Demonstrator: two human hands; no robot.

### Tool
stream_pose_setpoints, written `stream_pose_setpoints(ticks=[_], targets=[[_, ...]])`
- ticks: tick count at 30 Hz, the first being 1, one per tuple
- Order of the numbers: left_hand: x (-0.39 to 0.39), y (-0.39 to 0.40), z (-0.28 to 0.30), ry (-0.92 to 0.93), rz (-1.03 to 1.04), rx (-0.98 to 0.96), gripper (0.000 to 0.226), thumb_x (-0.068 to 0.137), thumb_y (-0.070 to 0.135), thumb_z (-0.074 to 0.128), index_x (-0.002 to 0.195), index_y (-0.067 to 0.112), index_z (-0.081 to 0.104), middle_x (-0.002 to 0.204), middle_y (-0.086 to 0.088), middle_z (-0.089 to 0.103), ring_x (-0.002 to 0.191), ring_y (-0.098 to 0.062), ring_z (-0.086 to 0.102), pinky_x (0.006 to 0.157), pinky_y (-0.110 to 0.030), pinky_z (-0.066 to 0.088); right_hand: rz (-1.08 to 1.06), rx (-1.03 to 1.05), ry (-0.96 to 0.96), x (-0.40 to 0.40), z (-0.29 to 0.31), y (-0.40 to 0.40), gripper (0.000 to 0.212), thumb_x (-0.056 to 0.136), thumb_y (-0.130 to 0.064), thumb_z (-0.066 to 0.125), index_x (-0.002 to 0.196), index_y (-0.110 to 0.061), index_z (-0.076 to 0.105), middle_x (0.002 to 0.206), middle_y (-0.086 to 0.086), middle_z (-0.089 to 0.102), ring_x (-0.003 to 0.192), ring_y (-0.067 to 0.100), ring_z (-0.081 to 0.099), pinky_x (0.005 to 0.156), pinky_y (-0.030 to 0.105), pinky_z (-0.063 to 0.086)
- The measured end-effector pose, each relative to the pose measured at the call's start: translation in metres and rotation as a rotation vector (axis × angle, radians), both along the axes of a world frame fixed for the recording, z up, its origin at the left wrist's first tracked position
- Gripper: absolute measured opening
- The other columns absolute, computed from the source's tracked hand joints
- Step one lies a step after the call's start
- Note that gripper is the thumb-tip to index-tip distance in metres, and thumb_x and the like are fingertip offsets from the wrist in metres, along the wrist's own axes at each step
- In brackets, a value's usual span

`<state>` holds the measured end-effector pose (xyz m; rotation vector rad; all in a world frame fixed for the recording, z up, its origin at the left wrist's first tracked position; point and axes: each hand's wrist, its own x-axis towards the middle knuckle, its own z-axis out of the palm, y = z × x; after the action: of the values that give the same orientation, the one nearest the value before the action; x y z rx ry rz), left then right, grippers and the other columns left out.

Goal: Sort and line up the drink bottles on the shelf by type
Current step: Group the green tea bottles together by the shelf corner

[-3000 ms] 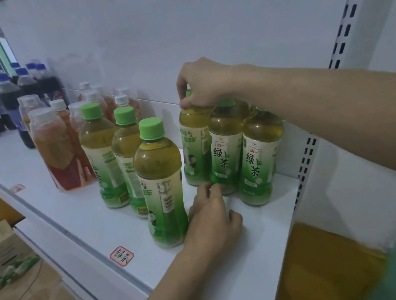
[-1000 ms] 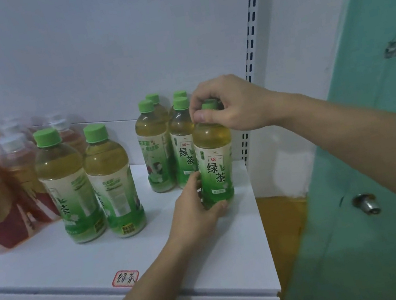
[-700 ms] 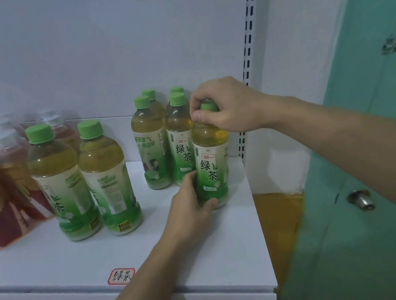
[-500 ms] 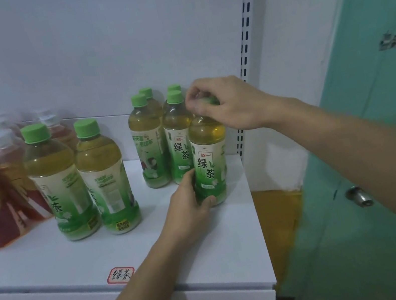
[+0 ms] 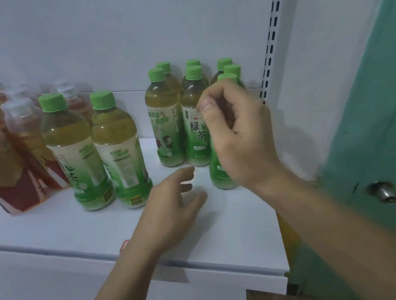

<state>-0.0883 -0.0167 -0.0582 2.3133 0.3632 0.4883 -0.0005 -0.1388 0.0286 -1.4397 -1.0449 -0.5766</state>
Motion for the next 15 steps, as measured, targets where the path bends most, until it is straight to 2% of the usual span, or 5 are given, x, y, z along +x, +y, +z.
stream_pose_setpoints(ticks=[4, 6, 8, 11, 15], targets=[[-0.055, 0.019, 0.001, 0.006, 0.085, 0.069, 0.024, 0.093, 0.029, 0.066, 0.117, 0.027, 0.069, 0.106, 0.02, 0.07, 0.095, 0.005, 0.064, 0.085, -0.025, 0.055, 0.132, -0.22, 0.261, -0.018, -0.016, 0.046, 0.01, 0.095, -0.02, 0.063, 0.105, -0.017, 0.063, 0.081, -0.007, 0.062, 0.063, 0.007, 0.056, 0.061, 0.031, 0.049], [-0.071, 0.028, -0.003, -0.041, 0.174, 0.134, 0.021, 0.092, 0.026, 0.065, 0.112, 0.026, 0.07, 0.105, 0.019, 0.07, 0.091, 0.0, 0.065, 0.086, -0.028, 0.054, 0.182, -0.263, 0.377, -0.024, -0.024, 0.066, 0.028, 0.093, -0.03, 0.067, 0.118, -0.023, 0.057, 0.095, -0.004, 0.061, 0.069, 0.008, 0.06, 0.068, 0.035, 0.055], [-0.079, 0.039, -0.008, -0.131, 0.271, 0.164, 0.021, 0.089, 0.021, 0.066, 0.109, 0.024, 0.068, 0.106, 0.015, 0.068, 0.093, -0.004, 0.063, 0.087, -0.03, 0.053, 0.213, -0.269, 0.433, -0.03, -0.025, 0.082, 0.049, 0.087, -0.04, 0.074, 0.128, -0.028, 0.049, 0.111, -0.007, 0.056, 0.09, 0.011, 0.061, 0.08, 0.031, 0.055], [-0.079, 0.048, -0.015, -0.211, 0.348, 0.143, 0.023, 0.087, 0.018, 0.067, 0.109, 0.022, 0.063, 0.105, 0.01, 0.061, 0.099, -0.008, 0.059, 0.085, -0.031, 0.051, 0.184, -0.285, 0.494, -0.034, -0.025, 0.102, 0.078, 0.072, -0.048, 0.086, 0.133, -0.033, 0.04, 0.118, -0.01, 0.052, 0.109, 0.012, 0.056, 0.091, 0.029, 0.052], [-0.072, 0.057, -0.024, -0.244, 0.34, 0.078, 0.041, 0.087, 0.022, 0.068, 0.126, 0.021, 0.053, 0.118, 0.008, 0.054, 0.103, -0.007, 0.056, 0.087, -0.035, 0.053, 0.051, -0.286, 0.515, -0.042, -0.04, 0.128, 0.08, 0.058, -0.042, 0.095, 0.12, -0.029, 0.046, 0.104, -0.012, 0.068, 0.095, 0.007, 0.067, 0.087, 0.038, 0.056]])
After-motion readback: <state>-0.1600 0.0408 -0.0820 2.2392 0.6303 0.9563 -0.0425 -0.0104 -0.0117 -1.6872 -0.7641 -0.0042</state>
